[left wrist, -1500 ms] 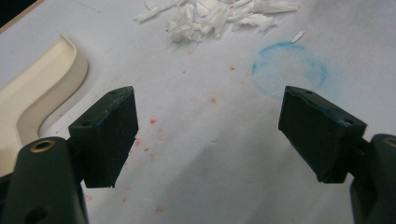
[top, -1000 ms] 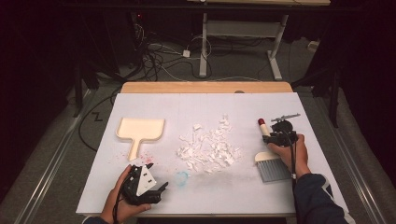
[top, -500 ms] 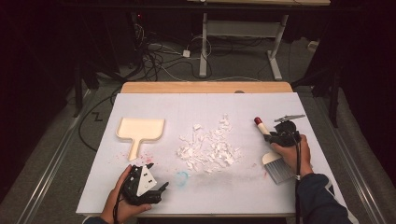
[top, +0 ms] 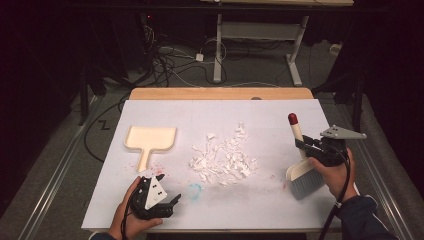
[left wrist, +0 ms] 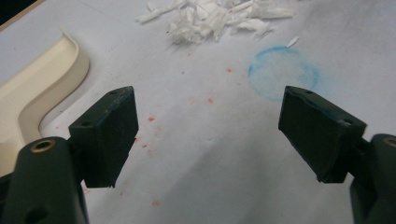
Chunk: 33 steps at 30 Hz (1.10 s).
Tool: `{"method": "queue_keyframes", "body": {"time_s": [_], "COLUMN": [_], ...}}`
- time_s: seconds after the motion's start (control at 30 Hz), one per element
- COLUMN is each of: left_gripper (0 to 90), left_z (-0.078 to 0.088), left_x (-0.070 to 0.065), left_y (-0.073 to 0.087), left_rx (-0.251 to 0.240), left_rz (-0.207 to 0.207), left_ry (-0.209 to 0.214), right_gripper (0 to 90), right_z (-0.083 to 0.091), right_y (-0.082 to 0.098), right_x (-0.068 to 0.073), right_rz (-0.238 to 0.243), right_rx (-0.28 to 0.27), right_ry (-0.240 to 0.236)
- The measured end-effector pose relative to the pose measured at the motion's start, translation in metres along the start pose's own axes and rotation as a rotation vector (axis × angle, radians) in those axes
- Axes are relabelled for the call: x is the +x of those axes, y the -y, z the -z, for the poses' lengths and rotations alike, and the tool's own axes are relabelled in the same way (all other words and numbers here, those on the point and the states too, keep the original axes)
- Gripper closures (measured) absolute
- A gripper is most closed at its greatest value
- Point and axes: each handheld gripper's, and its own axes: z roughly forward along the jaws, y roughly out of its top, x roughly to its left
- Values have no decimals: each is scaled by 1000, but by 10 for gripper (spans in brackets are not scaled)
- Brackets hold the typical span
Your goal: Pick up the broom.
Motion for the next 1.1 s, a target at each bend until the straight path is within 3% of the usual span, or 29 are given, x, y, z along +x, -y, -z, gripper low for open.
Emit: {"method": "queue_keyframes", "body": {"time_s": [0.2, 0.3, 0.33, 0.37, 0.4, 0.47, 0.5, 0.53, 0.57, 0.6, 0.73, 0.77, 0.9, 0.97, 1.0, 1.07, 1.1], "left_gripper": [187, 187, 190, 195, 196, 198, 201, 202, 202, 202, 203, 209, 225, 245, 288, 331, 405], "left_z": [5, 4, 3, 3, 2, 0, -6, -6, -12, -12, -26, -31, -50, -60, -73, -78, -85], "left_x": [-14, -20, -25, -25, -32, -37, -48, -48, -60, -60, -84, -89, -103, -106, -109, -110, -109], "left_y": [-13, -24, -36, -36, -49, -58, -76, -76, -97, -97, -137, -145, -169, -175, -179, -179, -177], "left_rx": [-50, -82, -112, -112, -140, -151, -173, -173, -206, -206, -282, -298, -321, -321, -294, -287, -288], "left_rz": [-3, 21, 31, 31, 24, 17, 19, 19, 9, 9, 0, 5, 62, 98, 124, 124, 147], "left_ry": [42, 84, 107, 107, 148, 157, 197, 197, 246, 246, 346, 364, 428, 425, 415, 406, 405], "right_gripper": [715, 715, 715, 715, 715, 715, 714, 714, 715, 715, 714, 714, 714, 713, 713, 713, 713], "right_z": [25, 36, 41, 43, 44, 44, 44, 44, 44, 44, 42, 40, 37, 36, 37, 39, 40], "right_y": [-2, -8, -14, -17, -19, -22, -27, -27, -31, -33, -37, -38, -36, -34, -33, -33, -33], "right_x": [6, 15, 24, 28, 34, 39, 51, 51, 61, 65, 76, 85, 94, 99, 104, 109, 111], "right_rz": [-12, -1, 8, 18, 23, 34, 59, 59, 76, 80, 94, 124, 128, 126, 142, 146, 162], "right_rx": [-80, -124, -156, -169, -179, -183, -184, -184, -186, -199, -199, -201, -210, -218, -224, -246, -238], "right_ry": [-48, -57, -59, -64, -64, -75, -94, -94, -106, -107, -128, -123, -125, -119, -119, -112, -118]}}
